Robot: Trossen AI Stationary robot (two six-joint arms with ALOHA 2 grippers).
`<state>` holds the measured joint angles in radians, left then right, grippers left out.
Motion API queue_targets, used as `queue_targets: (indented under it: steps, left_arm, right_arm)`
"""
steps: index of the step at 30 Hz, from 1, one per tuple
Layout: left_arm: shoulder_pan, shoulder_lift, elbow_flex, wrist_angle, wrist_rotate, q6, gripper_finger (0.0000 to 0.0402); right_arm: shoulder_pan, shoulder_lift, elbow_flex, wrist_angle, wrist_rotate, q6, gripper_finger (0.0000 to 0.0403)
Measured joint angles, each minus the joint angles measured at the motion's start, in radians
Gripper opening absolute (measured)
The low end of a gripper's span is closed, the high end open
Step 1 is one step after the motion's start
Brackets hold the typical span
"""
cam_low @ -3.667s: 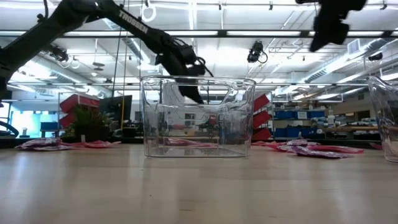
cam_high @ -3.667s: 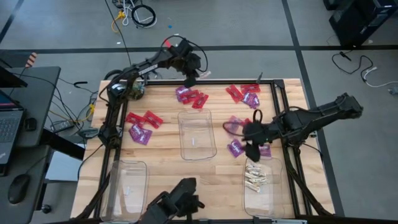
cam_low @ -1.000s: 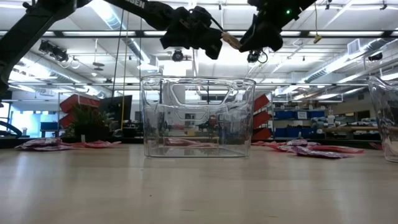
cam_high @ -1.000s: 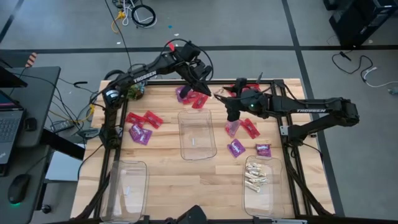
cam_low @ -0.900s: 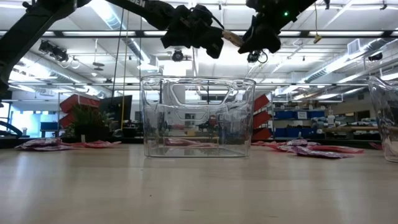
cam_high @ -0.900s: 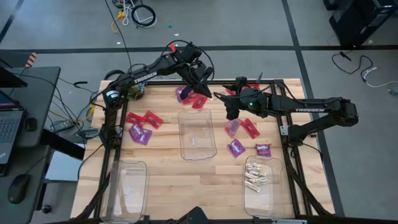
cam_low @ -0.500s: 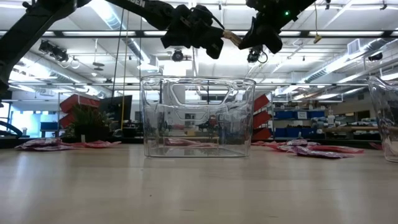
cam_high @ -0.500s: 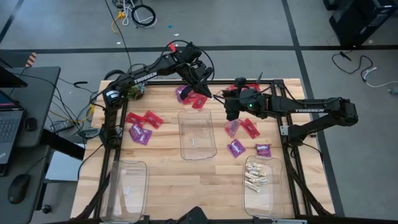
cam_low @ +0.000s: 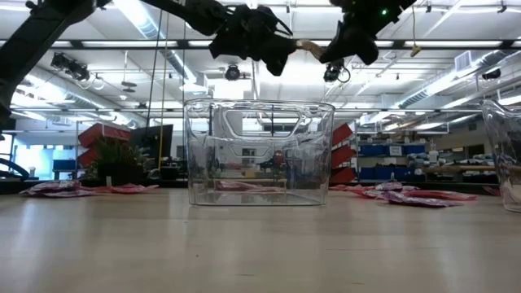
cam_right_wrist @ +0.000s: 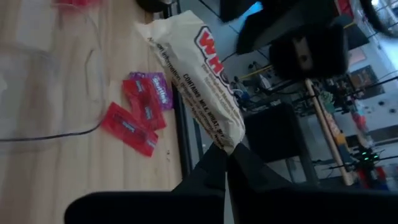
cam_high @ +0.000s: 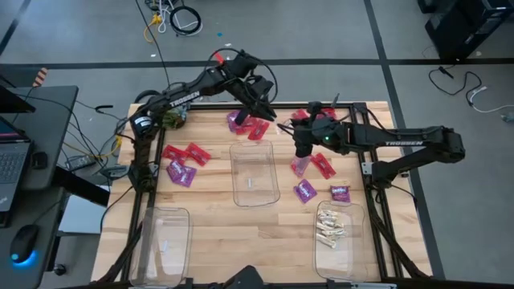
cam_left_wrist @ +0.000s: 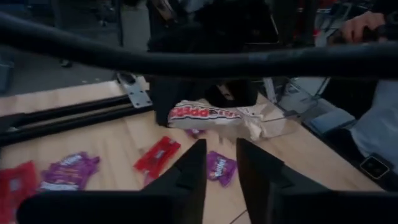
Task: Sort candy
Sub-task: Put the white chocolate bar into the right transparent bin
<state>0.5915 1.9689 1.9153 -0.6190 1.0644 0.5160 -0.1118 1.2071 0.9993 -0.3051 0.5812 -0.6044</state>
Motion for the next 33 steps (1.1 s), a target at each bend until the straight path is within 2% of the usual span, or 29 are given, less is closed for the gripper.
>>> queue_targets:
  steps: [5,10,15,19,25,28,33]
  left_arm:
    - [0.015,-0.052,0.0,-0.008,-0.091,0.032,0.0125]
    - [0.025,-0.081,0.0,-0.067,-0.114,0.107,0.0123]
    - [0.03,-0.08,-0.015,-0.076,-0.116,0.109,0.0093]
    - [0.03,-0.078,-0.047,-0.05,-0.11,0.105,0.0068]
    - [0.016,-0.078,-0.063,-0.029,-0.104,0.103,0.0052]
    - [0.014,-0.078,-0.063,-0.028,-0.102,0.104,0.0051]
    - [0.016,-0.078,-0.063,-0.028,-0.102,0.104,0.0051]
  right_arm:
    - [0.039,-0.039,0.0,-0.073,0.002,0.099,0.0]
    - [0.105,-0.077,0.0,-0.188,-0.04,0.25,0.0]
    - [0.173,-0.121,0.0,-0.297,-0.23,0.516,0.0]
    - [0.22,-0.151,0.0,-0.372,-0.431,0.776,0.0]
    - [0.315,-0.191,0.0,-0.438,-0.7,1.118,0.0]
    - [0.379,-0.201,0.0,-0.458,-0.78,1.277,0.0]
    - [0.506,-0.197,-0.018,-0.473,-0.814,1.527,0.0]
